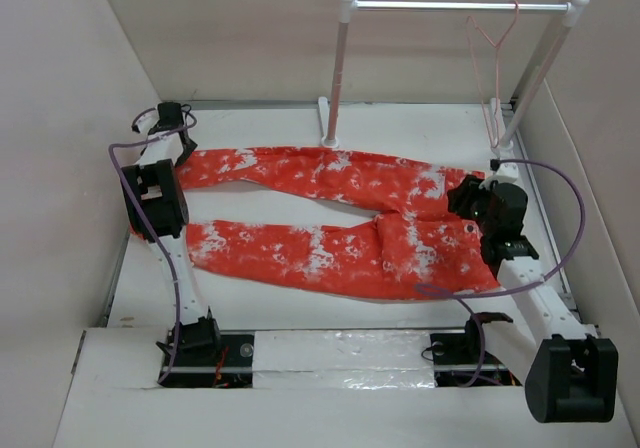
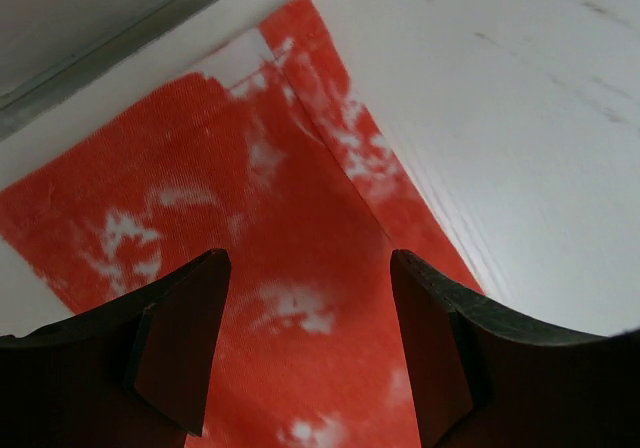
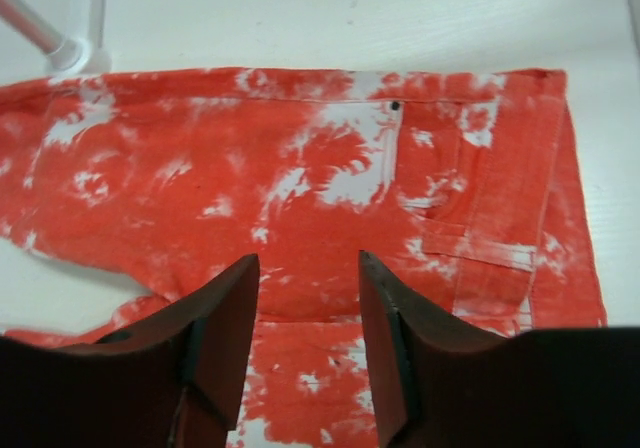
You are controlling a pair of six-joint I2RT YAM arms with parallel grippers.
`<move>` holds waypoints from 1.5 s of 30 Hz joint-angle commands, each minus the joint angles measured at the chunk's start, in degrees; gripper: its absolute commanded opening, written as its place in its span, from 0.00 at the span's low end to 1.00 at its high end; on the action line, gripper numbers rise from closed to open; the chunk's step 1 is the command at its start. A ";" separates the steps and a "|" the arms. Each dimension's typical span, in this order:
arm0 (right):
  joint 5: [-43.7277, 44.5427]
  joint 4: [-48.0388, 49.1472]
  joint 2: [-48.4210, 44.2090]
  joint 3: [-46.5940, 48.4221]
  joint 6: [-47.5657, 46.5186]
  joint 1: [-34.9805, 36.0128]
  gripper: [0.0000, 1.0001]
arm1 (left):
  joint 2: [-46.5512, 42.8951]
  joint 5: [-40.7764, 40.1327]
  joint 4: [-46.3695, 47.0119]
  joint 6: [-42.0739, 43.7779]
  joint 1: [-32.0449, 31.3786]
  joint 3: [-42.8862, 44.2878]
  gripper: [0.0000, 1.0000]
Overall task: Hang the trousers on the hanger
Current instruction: Flatten out the trousers at the center of the board.
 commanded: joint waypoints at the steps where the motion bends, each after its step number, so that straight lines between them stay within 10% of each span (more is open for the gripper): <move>1: 1.35 2.17 1.04 -0.05 0.81 -1.96 0.53 | 2.20 -0.14 -2.77 1.98 0.70 6.13 0.63; 19: 0.31 7.10 19.49 3.89 5.02 -17.07 0.62 | 11.09 2.05 0.66 2.07 -0.35 13.08 0.64; 29: -16.67 9.11 37.42 10.32 9.15 -24.46 0.63 | 12.50 6.36 4.08 2.24 -0.88 13.97 0.14; 33: -20.35 12.63 41.47 10.93 11.87 -25.52 0.44 | 12.59 6.88 4.52 2.77 -0.88 14.14 0.00; 36: -22.90 20.87 41.74 8.22 16.79 -26.65 0.03 | 12.50 7.41 5.22 3.38 -0.88 14.14 0.00; 45: -4.82 13.35 19.28 1.18 17.95 -28.95 0.00 | 11.62 9.44 7.16 4.26 -2.11 17.04 0.00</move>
